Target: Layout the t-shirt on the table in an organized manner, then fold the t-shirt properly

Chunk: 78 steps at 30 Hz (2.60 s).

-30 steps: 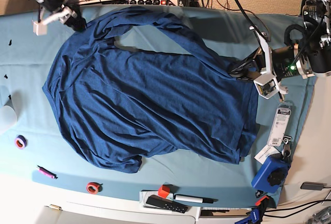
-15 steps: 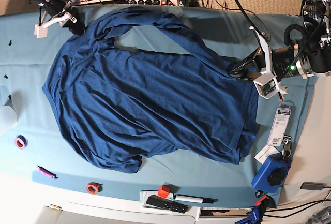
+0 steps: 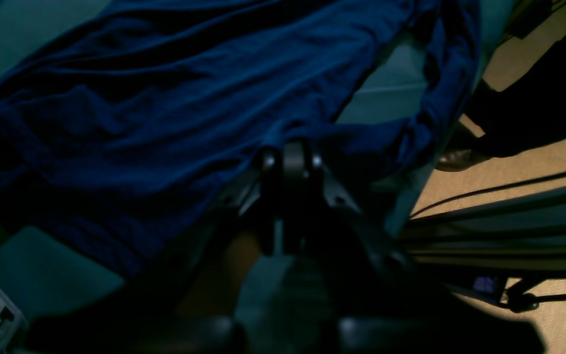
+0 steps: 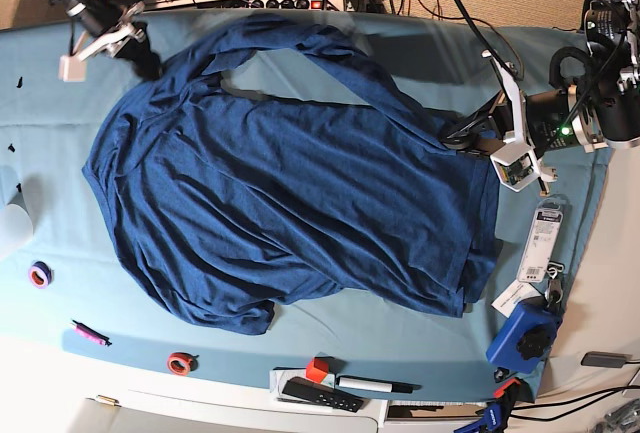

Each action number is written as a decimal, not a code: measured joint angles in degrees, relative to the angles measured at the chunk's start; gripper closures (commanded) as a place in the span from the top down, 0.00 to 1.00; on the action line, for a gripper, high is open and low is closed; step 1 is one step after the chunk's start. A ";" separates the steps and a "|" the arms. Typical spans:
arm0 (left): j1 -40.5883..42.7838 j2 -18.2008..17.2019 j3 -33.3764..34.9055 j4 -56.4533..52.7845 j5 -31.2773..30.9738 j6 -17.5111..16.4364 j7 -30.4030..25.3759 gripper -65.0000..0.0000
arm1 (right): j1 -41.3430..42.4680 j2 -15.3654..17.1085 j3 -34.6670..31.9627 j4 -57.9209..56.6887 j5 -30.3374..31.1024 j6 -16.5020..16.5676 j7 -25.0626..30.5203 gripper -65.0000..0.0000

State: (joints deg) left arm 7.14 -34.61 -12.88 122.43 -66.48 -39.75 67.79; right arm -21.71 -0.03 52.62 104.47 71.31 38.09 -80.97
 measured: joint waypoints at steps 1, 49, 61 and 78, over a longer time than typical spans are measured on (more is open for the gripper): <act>0.02 0.02 -0.28 0.00 0.04 0.00 -0.02 0.00 | -0.02 0.00 0.00 1.92 -0.46 0.04 -0.02 0.00; 11.17 -1.33 -21.70 -6.69 -12.76 -0.37 11.37 0.00 | -4.94 0.15 10.23 12.41 0.63 -0.17 -0.02 0.18; 8.35 4.66 -21.70 -6.69 -13.14 -0.37 11.52 0.00 | -4.74 -8.33 -8.87 9.90 -9.18 -2.89 2.62 0.39; 8.35 4.72 -21.70 -6.69 -13.57 -0.37 11.72 0.00 | 2.54 -8.09 -12.22 3.41 -23.30 -7.58 13.38 0.39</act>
State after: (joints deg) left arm 15.49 -29.89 -34.59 115.74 -80.05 -40.12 79.50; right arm -19.18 -8.12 40.40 107.87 48.01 30.50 -67.59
